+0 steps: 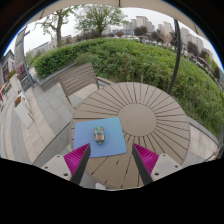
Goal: Arrange mouse
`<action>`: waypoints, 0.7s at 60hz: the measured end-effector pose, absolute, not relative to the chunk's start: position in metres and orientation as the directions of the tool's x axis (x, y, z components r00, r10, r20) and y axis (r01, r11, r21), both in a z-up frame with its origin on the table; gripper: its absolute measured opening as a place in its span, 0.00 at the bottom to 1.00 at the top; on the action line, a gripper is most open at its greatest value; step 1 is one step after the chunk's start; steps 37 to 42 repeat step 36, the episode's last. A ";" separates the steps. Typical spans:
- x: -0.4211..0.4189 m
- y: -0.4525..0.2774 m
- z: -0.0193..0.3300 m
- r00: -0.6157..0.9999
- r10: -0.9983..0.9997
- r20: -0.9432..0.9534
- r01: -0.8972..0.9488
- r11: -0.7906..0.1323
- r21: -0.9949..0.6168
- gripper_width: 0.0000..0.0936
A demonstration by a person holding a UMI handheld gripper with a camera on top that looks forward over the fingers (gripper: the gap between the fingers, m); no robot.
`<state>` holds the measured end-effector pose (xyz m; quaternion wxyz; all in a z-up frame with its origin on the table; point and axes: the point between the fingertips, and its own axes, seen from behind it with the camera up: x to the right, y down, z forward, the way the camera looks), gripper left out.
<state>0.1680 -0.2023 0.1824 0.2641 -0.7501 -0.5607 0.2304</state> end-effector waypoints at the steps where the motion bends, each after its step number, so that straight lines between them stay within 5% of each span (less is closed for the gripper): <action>1: 0.172 -0.199 0.182 0.271 0.961 -0.057 0.719 -0.242 -0.652 0.92; 42: 0.252 -0.130 0.181 0.144 0.989 -0.032 0.753 -0.130 -0.645 0.91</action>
